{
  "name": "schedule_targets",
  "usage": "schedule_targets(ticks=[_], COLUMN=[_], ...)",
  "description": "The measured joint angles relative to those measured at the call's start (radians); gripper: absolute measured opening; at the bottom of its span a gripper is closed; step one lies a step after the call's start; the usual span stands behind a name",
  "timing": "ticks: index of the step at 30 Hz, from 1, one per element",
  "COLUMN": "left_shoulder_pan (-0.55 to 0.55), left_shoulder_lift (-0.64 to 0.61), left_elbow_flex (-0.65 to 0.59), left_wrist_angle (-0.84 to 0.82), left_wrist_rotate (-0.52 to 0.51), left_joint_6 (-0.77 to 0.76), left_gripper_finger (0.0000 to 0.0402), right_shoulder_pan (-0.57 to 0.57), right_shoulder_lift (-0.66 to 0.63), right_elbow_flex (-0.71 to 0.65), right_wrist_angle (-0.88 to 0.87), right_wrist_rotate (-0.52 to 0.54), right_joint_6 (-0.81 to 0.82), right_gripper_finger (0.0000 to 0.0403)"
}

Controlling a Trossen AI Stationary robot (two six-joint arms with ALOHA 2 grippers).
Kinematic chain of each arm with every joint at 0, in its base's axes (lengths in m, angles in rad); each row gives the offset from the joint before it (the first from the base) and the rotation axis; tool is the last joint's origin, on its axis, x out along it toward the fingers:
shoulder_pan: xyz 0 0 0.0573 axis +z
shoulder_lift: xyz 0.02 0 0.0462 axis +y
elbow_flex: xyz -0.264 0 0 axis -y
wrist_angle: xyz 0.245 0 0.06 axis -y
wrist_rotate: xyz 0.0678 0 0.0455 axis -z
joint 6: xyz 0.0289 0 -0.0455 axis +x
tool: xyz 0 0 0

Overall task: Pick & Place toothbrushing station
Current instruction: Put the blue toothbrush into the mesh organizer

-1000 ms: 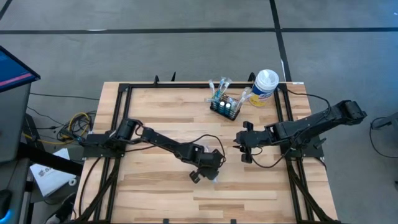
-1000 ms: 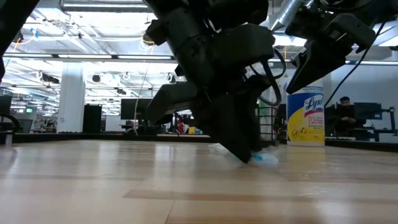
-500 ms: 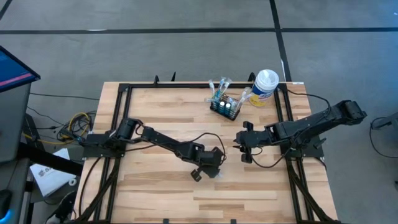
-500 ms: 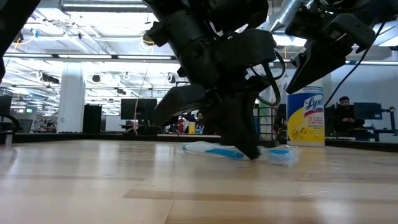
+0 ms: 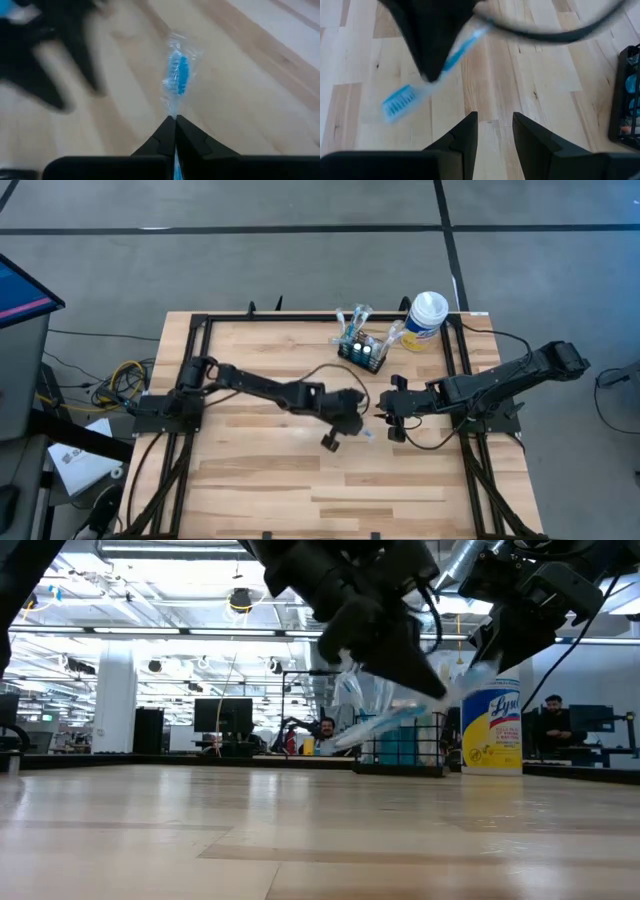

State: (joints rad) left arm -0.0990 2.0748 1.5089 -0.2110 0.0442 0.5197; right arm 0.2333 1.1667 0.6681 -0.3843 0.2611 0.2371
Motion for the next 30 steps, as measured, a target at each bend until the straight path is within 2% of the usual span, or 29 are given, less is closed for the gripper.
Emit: schedule_targets(ticks=[14,26,30], left_shoulder_pan=[0.130,0.256,0.294], left_shoulder_lift=[-0.094,-0.096,-0.096], left_elbow_flex=[-0.001,0.000,0.000], left_wrist_angle=[0.142,0.299,0.298], left_wrist_rotate=[0.015,0.067,0.086], left_joint_6=[-0.036,-0.069,-0.083], left_gripper_finger=[0.0000,0.0000,0.0000], right_shoulder_pan=[0.001,0.001,0.002], right_shoulder_lift=[0.000,0.000,0.000], right_elbow_flex=[0.000,0.000,-0.001], right_wrist_angle=[0.003,0.002,-0.009], right_wrist_rotate=[0.001,0.001,0.001], right_joint_6=[0.000,0.000,0.000], right_gripper_finger=[0.0112,0.0112,0.0112])
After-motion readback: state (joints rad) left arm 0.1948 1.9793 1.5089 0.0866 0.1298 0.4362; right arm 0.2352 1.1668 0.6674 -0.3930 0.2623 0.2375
